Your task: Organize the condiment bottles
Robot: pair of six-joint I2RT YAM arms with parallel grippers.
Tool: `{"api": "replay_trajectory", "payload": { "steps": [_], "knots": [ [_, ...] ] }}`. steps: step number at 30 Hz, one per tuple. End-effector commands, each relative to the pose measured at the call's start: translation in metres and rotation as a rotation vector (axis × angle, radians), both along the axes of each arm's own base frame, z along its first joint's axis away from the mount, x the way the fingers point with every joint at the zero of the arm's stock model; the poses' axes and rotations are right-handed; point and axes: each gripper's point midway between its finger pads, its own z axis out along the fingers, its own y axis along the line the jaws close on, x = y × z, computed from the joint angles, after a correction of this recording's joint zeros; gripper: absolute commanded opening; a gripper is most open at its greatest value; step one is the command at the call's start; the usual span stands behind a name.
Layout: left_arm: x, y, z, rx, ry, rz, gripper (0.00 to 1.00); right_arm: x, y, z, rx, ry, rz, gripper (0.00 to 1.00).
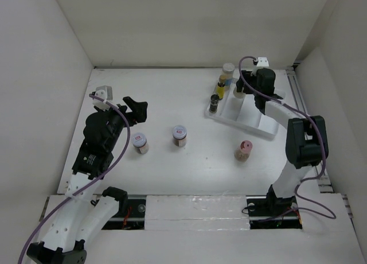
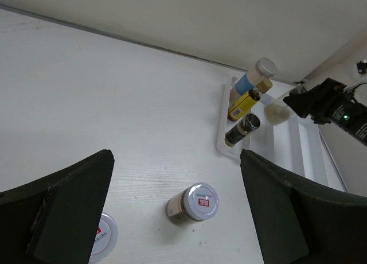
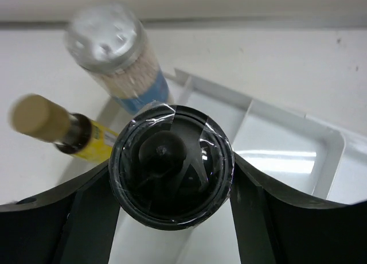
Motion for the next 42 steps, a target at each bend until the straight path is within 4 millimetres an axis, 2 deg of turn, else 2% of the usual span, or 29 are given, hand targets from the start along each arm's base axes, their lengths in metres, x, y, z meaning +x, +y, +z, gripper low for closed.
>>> {"api": "replay_trajectory", "payload": {
  "steps": [1,2,3,5,6,11,12,13,15,16,17,19,22,25,26,27,29,31,32,33,34,35,36,37,38,39,40,41,42],
  "knots": [
    [0.001,-0.001,0.01,-0.002,-0.043,-0.011,0.89,0.022,-0.006,0.047,0.044,-0.133,-0.003,0.47],
    [0.001,-0.001,0.01,-0.002,-0.043,-0.012,0.89,0.03,-0.011,0.037,0.042,-0.118,-0.014,0.47],
    [0.001,-0.001,0.01,-0.002,-0.043,-0.012,0.89,0.033,-0.008,0.031,0.045,-0.1,0.004,0.47],
    [0.003,-0.002,0.007,0.001,-0.033,-0.012,0.89,0.041,-0.01,0.029,0.049,-0.095,0.012,0.47],
    [0.003,-0.002,0.007,0.001,-0.033,-0.012,0.89,0.046,-0.01,0.018,0.048,-0.078,0.012,0.47],
    [0.004,0.0,0.007,0.002,-0.033,-0.003,0.89,0.063,-0.011,0.007,0.035,-0.071,0.004,0.47],
    [0.004,0.0,0.007,0.002,-0.033,-0.002,0.89,0.068,-0.01,0.012,0.036,-0.083,0.004,0.47],
    [0.006,-0.001,0.004,0.004,-0.024,-0.002,0.89,0.071,-0.011,0.0,0.024,-0.059,0.006,0.47],
    [0.006,-0.001,0.004,0.004,-0.024,-0.002,0.89,0.073,-0.015,-0.01,0.008,-0.034,-0.012,0.47],
    [0.006,-0.001,0.004,0.004,-0.024,-0.002,0.89,0.075,-0.02,-0.007,0.008,-0.036,-0.021,0.47],
    [0.006,-0.001,0.004,0.004,-0.024,-0.002,0.89,0.076,-0.02,-0.013,0.007,-0.025,-0.021,0.49],
    [0.006,-0.001,0.009,0.002,-0.033,-0.002,0.89,0.08,-0.021,-0.002,0.006,-0.048,-0.03,0.54],
    [0.006,-0.001,0.009,0.002,-0.033,-0.002,0.89,0.079,-0.021,-0.005,-0.029,-0.04,-0.063,0.61],
    [0.006,-0.001,0.009,0.002,-0.033,-0.002,0.89,0.077,-0.016,0.001,-0.029,-0.04,-0.053,0.75],
    [0.004,0.0,0.011,-0.001,-0.042,-0.002,0.89,0.076,-0.016,-0.004,-0.03,-0.029,-0.053,0.82],
    [0.004,0.0,0.011,-0.001,-0.042,-0.002,0.89,0.071,-0.016,0.011,-0.027,-0.052,-0.054,0.85],
    [0.004,0.001,0.011,0.0,-0.042,0.007,0.89,0.064,-0.019,0.025,-0.036,-0.074,-0.061,0.91],
    [0.003,-0.001,0.011,-0.001,-0.042,-0.005,0.89,0.059,-0.02,0.04,-0.042,-0.1,-0.059,0.91],
    [0.003,-0.001,0.011,-0.001,-0.042,-0.005,0.89,0.054,-0.014,0.047,-0.04,-0.109,-0.048,0.91],
    [0.003,-0.001,0.011,-0.001,-0.042,-0.005,0.89,0.044,-0.007,0.043,-0.041,-0.096,-0.034,0.9],
    [0.003,-0.001,0.011,-0.001,-0.042,-0.005,0.89,0.031,-0.001,0.069,-0.034,-0.146,-0.022,0.86],
    [0.003,-0.001,0.011,-0.001,-0.042,-0.005,0.89,0.022,0.008,0.077,-0.029,-0.167,-0.006,0.83],
    [0.003,-0.001,0.011,-0.001,-0.042,-0.005,0.89,0.009,0.034,0.082,-0.021,-0.183,0.05,0.79],
    [0.003,-0.001,0.011,-0.001,-0.042,-0.005,0.89,-0.007,0.05,0.067,-0.009,-0.157,0.088,0.7],
    [0.003,-0.002,0.011,-0.002,-0.042,-0.015,0.89,-0.022,0.066,0.086,0.006,-0.205,0.132,0.62],
    [0.003,-0.002,0.011,-0.002,-0.042,-0.015,0.87,-0.041,0.105,0.086,0.031,-0.207,0.227,0.53],
    [0.001,0.0,0.01,-0.002,-0.045,-0.006,0.86,-0.055,0.123,0.076,0.034,-0.192,0.278,0.27],
    [0.002,0.0,0.013,-0.005,-0.053,-0.005,0.85,-0.067,0.142,0.075,0.051,-0.186,0.331,0.18],
    [0.002,0.0,0.013,-0.005,-0.053,-0.005,0.83,-0.077,0.162,0.075,0.059,-0.184,0.388,0.14]
  ]
}}
